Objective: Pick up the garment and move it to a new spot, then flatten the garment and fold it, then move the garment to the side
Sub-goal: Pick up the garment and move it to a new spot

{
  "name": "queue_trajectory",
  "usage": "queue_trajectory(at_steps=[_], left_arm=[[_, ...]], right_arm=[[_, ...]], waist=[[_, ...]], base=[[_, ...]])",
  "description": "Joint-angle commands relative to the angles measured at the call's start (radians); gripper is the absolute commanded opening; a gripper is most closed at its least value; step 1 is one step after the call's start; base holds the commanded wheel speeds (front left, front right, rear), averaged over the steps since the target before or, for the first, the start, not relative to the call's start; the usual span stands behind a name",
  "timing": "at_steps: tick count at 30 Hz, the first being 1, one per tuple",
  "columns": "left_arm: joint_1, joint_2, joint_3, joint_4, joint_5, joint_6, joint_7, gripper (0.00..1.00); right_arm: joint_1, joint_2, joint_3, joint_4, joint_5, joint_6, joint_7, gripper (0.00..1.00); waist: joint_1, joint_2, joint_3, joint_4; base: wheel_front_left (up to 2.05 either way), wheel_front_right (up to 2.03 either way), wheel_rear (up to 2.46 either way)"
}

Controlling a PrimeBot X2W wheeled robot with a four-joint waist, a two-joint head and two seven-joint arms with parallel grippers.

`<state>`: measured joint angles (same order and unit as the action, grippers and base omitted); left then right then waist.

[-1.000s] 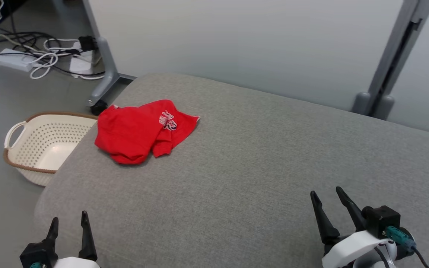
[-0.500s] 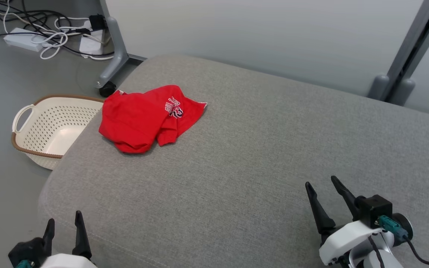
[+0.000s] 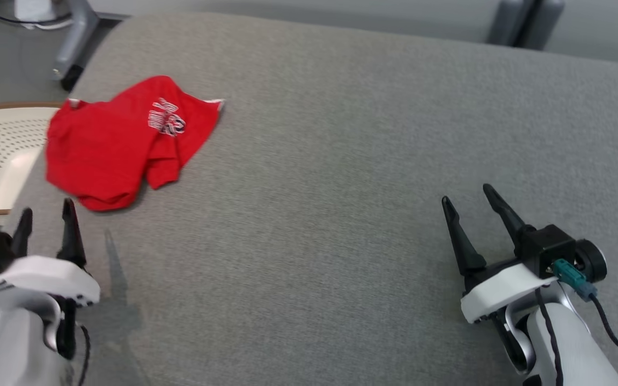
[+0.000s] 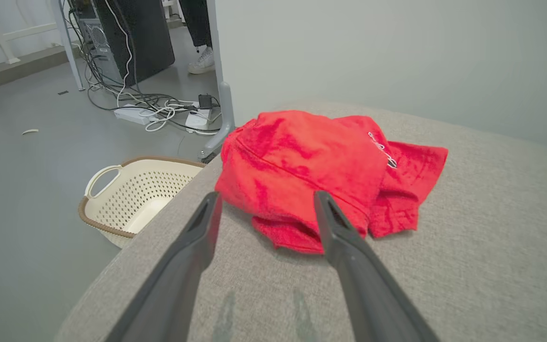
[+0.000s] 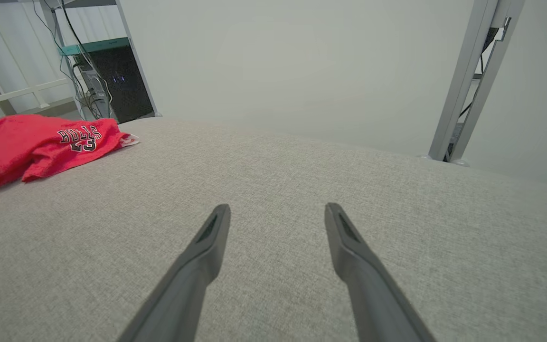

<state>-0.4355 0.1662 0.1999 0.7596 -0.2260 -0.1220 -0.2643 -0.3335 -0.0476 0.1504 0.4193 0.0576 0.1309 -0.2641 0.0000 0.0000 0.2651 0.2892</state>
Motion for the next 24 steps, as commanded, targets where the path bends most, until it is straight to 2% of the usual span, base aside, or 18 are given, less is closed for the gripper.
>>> queue_trajectory(at_steps=[1,5,11,16,17,18,19,24], left_arm=[[-0.044,0.022,-0.004,0.026,0.001,-0.004,0.000,1.00],[-0.140,0.086,-0.024,0.141,-0.012,-0.009,0.001,1.00],[-0.256,0.148,-0.058,0.291,-0.047,-0.008,0.024,1.00],[-0.306,0.173,-0.082,0.368,-0.058,-0.009,0.051,1.00],[-0.315,0.175,-0.084,0.387,-0.061,-0.009,0.060,0.96],[-0.320,0.175,-0.087,0.404,-0.065,-0.009,0.066,0.63],[-0.326,0.175,-0.093,0.415,-0.066,-0.009,0.065,0.00],[-0.353,0.171,-0.118,0.421,-0.080,-0.009,0.032,0.00]], right_arm=[[-0.016,-0.007,-0.001,-0.010,-0.010,0.000,0.000,1.00],[-0.035,-0.007,-0.011,-0.024,-0.028,0.000,0.000,1.00],[-0.058,-0.006,-0.024,-0.032,-0.041,0.000,0.000,1.00],[-0.065,-0.007,-0.030,-0.041,-0.041,0.000,0.000,1.00],[-0.064,-0.007,-0.032,-0.042,-0.039,0.000,0.000,1.00],[-0.061,-0.007,-0.032,-0.044,-0.040,0.000,0.000,1.00],[-0.060,-0.008,-0.034,-0.044,-0.038,0.000,0.000,1.00],[-0.056,-0.008,-0.043,-0.037,-0.025,0.000,0.000,1.00]], waist=[[0.0000,0.0000,0.065,-0.065],[0.0000,0.0000,0.108,-0.108],[0.0000,0.0000,0.163,-0.167],[0.0000,0.0000,0.198,-0.195],[0.0000,0.0000,0.203,-0.200],[0.0000,0.0000,0.206,-0.204],[0.0000,0.0000,0.207,-0.208],[0.0000,0.0000,0.191,-0.216]], base=[[0.00,0.00,0.00],[0.00,0.00,0.00],[0.00,0.00,0.00],[0.00,0.00,0.00],[0.00,0.00,0.00],[0.00,0.00,0.00],[0.00,0.00,0.00],[0.00,0.00,0.00]])
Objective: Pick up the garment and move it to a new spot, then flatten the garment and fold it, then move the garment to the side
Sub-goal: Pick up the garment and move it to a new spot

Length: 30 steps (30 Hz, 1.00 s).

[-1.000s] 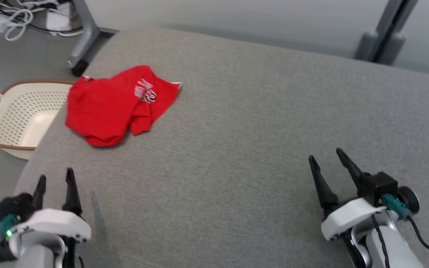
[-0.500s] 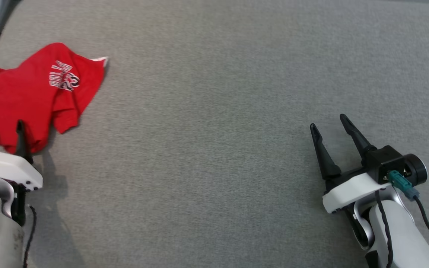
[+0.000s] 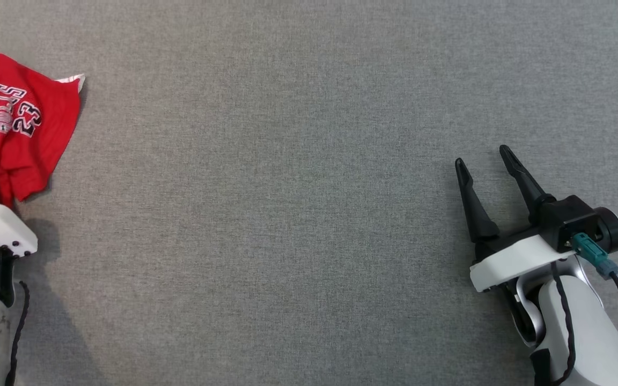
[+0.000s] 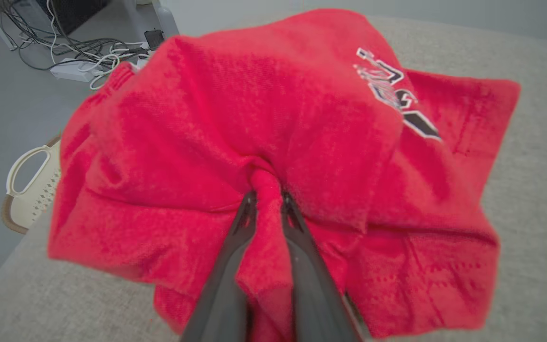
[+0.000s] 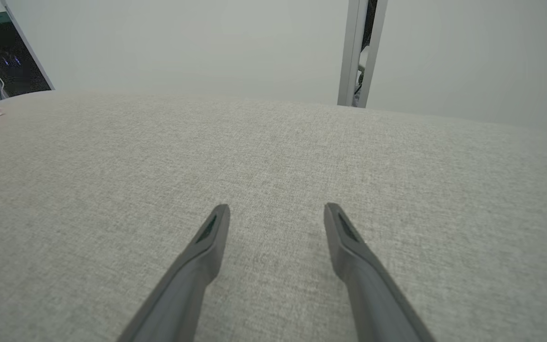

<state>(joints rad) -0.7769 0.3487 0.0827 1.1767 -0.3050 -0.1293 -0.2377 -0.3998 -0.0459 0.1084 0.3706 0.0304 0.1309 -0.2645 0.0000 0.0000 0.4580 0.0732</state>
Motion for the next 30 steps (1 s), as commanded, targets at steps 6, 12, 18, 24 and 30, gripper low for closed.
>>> queue_trajectory(at_steps=[6,12,18,24,30], left_arm=[[-0.032,-0.005,-0.066,-0.104,0.001,-0.002,-0.027,0.00],[-0.004,-0.021,-0.183,-0.290,-0.041,-0.001,-0.029,0.00],[0.017,-0.066,-0.322,-0.392,-0.070,-0.001,-0.028,0.00],[0.050,-0.155,-0.459,-0.455,-0.095,-0.001,-0.028,0.00],[0.102,-0.248,-0.574,-0.506,-0.152,-0.001,-0.028,0.00]], right_arm=[[0.027,-0.008,0.002,0.017,0.034,0.000,0.001,1.00],[0.048,-0.008,0.017,0.022,0.081,0.000,0.000,1.00],[0.071,-0.008,0.018,0.033,0.116,0.000,0.000,1.00],[0.098,-0.008,0.018,0.044,0.140,0.000,0.000,1.00],[0.122,-0.008,0.022,0.052,0.158,0.000,0.000,1.00]], waist=[[0.0000,0.0000,-0.066,0.001],[0.0000,0.0000,-0.131,-0.027],[0.0000,0.0000,-0.185,-0.078],[0.0000,0.0000,-0.227,-0.142],[0.0000,0.0000,-0.254,-0.197]], base=[[0.00,0.00,0.00],[0.00,0.00,0.00],[0.00,0.00,0.00],[0.00,0.00,0.00],[0.00,0.00,0.00]])
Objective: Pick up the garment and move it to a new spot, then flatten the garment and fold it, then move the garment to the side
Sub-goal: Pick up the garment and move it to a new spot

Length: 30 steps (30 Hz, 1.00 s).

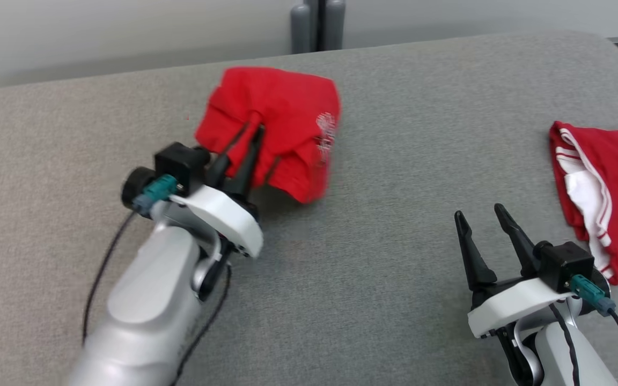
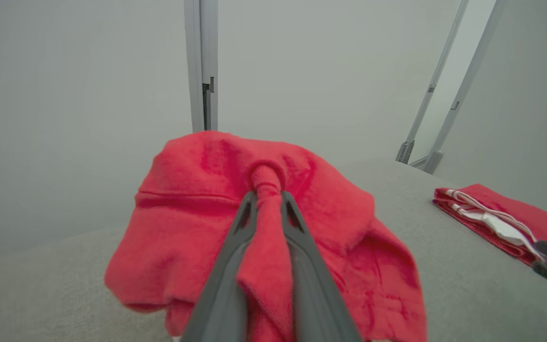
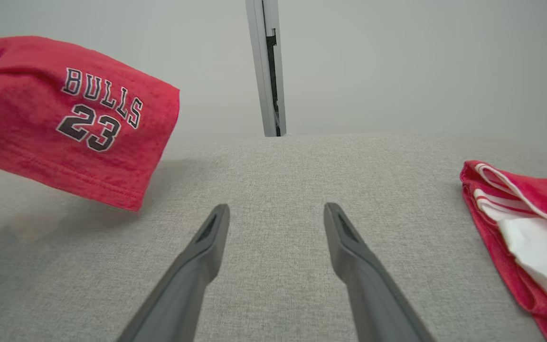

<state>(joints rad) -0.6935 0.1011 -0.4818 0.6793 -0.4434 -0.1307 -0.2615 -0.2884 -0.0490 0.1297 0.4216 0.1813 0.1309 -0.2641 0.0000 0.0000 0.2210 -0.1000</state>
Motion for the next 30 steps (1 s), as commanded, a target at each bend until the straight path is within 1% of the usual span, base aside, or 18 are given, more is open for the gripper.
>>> queue_trajectory(at_steps=[1,4,9,10,11,12,14,18,25,30], left_arm=[[0.029,-0.010,-0.030,-0.017,-0.016,0.000,-0.004,0.00],[0.065,-0.031,-0.100,-0.031,-0.029,0.000,-0.004,0.00],[0.116,-0.040,-0.143,-0.027,-0.023,0.000,-0.004,0.00],[0.133,-0.042,-0.147,-0.015,-0.019,0.000,-0.005,0.06],[0.142,-0.043,-0.147,-0.006,-0.010,0.003,-0.005,0.47],[0.153,-0.044,-0.137,0.004,-0.007,0.012,-0.005,1.00],[0.190,-0.045,-0.091,0.021,0.009,0.047,-0.005,1.00],[0.259,-0.040,-0.015,0.009,0.035,0.076,-0.005,1.00],[0.407,-0.032,0.152,-0.097,0.091,0.104,-0.005,1.00],[0.518,-0.039,0.272,-0.188,0.136,0.111,-0.005,1.00]], right_arm=[[0.015,-0.005,0.002,0.002,0.009,0.000,0.000,1.00],[0.026,-0.005,0.009,0.005,0.018,0.000,0.000,1.00],[0.035,-0.005,0.012,0.013,0.029,0.000,0.000,1.00],[0.036,-0.005,0.015,0.016,0.032,0.000,0.000,1.00],[0.037,-0.005,0.019,0.019,0.035,0.000,0.000,1.00],[0.038,-0.005,0.021,0.021,0.038,0.000,0.000,1.00],[0.043,-0.005,0.027,0.027,0.041,0.000,0.000,1.00],[0.052,-0.005,0.029,0.041,0.047,0.000,0.000,1.00],[0.061,-0.005,0.052,0.060,0.058,0.000,0.000,1.00],[0.055,-0.005,0.059,0.070,0.065,0.000,0.000,1.00]], waist=[[0.0000,0.0000,-0.021,-0.030],[0.0000,0.0000,-0.032,-0.046],[0.0000,0.0000,-0.040,-0.054],[0.0000,0.0000,-0.042,-0.054],[0.0000,0.0000,-0.043,-0.053],[0.0000,0.0000,-0.044,-0.053],[0.0000,0.0000,-0.050,-0.045],[0.0000,0.0000,-0.065,-0.021],[0.0000,0.0000,-0.101,0.033],[0.0000,0.0000,-0.128,0.075]], base=[[0.00,0.00,0.00],[0.00,0.00,0.00],[0.00,0.00,0.00],[0.00,0.00,0.00],[0.00,0.00,0.00],[0.00,0.00,0.00],[0.00,0.00,0.00],[0.00,0.00,0.00],[0.00,0.00,0.00],[0.00,0.00,0.00]])
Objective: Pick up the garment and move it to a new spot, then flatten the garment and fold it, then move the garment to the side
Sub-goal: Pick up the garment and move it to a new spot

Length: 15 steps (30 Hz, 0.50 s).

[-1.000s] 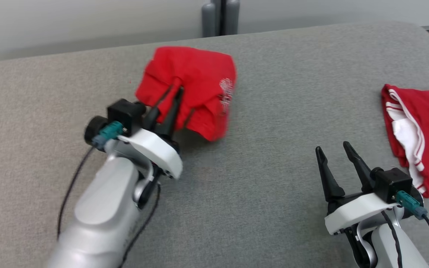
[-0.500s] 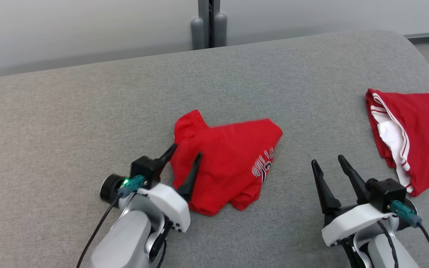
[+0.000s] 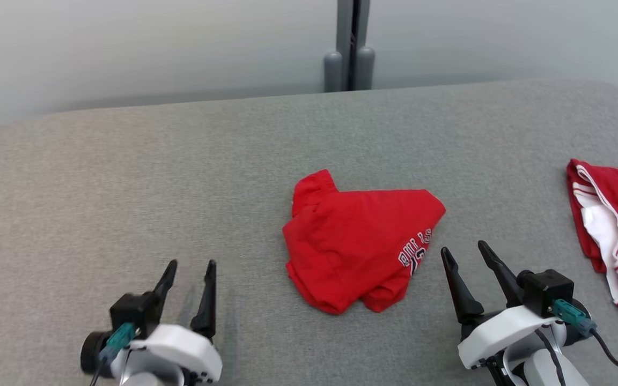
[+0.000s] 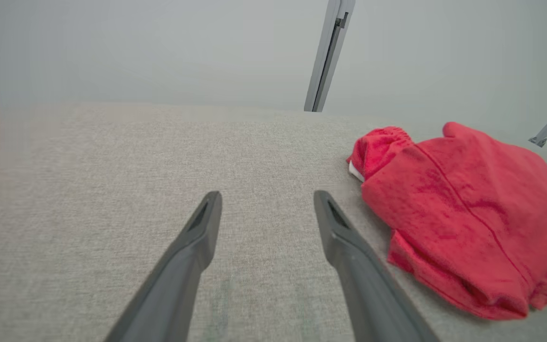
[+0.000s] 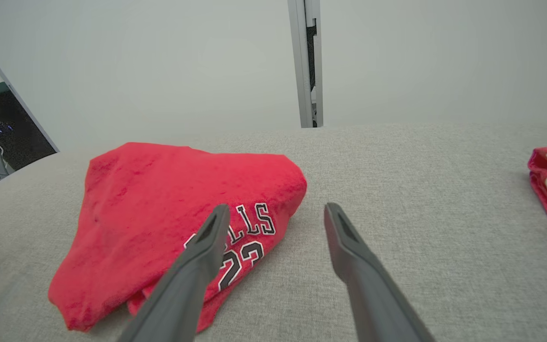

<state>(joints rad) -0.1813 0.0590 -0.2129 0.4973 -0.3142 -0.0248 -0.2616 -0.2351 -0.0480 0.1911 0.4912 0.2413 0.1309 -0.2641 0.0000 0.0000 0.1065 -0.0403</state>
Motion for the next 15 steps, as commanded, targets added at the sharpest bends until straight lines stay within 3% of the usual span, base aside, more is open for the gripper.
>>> queue_trajectory(at_steps=[1,7,15], left_arm=[[0.027,0.002,0.023,-0.020,0.016,0.006,-0.004,1.00],[0.133,-0.005,0.127,-0.075,0.057,0.009,-0.004,1.00],[0.237,-0.006,0.214,-0.103,0.069,0.013,-0.004,1.00]], right_arm=[[0.002,-0.006,-0.002,0.005,0.006,0.000,0.000,1.00],[0.042,-0.006,-0.012,0.034,0.011,0.000,0.000,1.00],[0.085,-0.007,-0.060,0.045,0.010,0.000,0.000,1.00]], waist=[[0.0000,0.0000,-0.020,0.023],[0.0000,0.0000,-0.077,0.059],[0.0000,0.0000,-0.129,0.050]], base=[[0.00,0.00,0.00],[0.00,0.00,0.00],[0.00,0.00,0.00]])
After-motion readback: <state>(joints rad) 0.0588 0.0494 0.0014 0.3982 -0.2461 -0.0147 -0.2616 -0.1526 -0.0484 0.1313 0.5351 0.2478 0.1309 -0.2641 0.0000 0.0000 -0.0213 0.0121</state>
